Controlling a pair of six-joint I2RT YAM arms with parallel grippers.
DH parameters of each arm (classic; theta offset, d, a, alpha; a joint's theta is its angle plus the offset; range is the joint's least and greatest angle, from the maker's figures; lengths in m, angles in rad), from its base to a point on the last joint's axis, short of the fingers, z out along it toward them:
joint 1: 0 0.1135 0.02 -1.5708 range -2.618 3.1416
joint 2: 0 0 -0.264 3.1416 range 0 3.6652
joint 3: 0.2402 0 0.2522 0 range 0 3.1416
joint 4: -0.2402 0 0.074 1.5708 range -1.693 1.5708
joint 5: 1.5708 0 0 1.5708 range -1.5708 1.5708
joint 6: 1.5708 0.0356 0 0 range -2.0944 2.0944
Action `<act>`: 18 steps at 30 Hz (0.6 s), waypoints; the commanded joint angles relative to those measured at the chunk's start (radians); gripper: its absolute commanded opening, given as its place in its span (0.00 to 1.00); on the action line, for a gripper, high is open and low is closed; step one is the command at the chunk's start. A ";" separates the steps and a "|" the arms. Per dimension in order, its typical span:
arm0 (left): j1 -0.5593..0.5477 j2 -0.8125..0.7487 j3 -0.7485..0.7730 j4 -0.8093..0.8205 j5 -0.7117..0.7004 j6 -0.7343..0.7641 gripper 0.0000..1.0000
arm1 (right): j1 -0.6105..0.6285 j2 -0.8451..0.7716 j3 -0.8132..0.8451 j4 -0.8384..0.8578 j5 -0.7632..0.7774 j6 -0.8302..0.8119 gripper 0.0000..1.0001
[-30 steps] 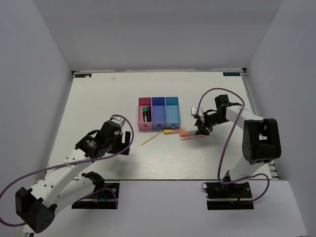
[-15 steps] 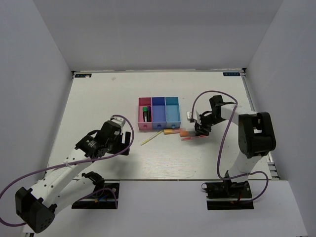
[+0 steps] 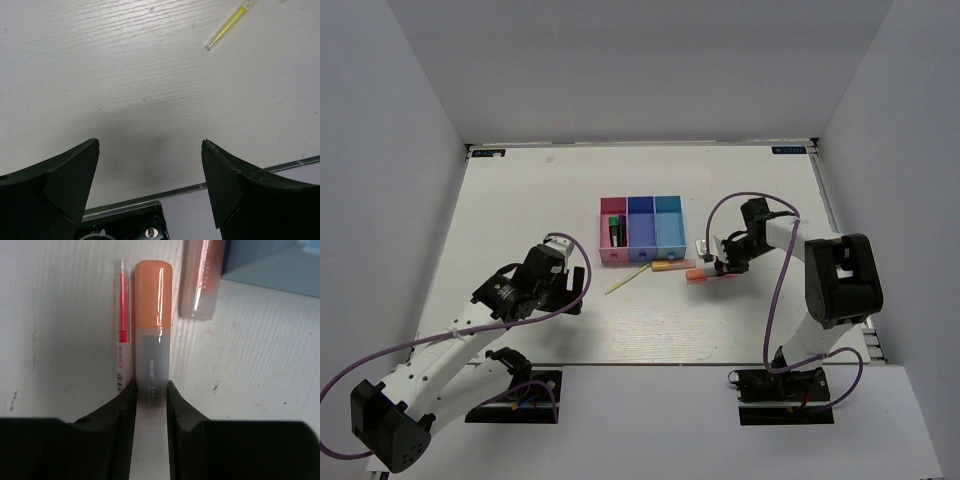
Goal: Sort the stationery into containers
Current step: Grab a piece of stationery with the right arm
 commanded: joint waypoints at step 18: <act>0.006 -0.008 -0.013 0.021 -0.009 0.009 0.93 | 0.280 -0.286 0.161 0.097 -0.025 0.884 0.00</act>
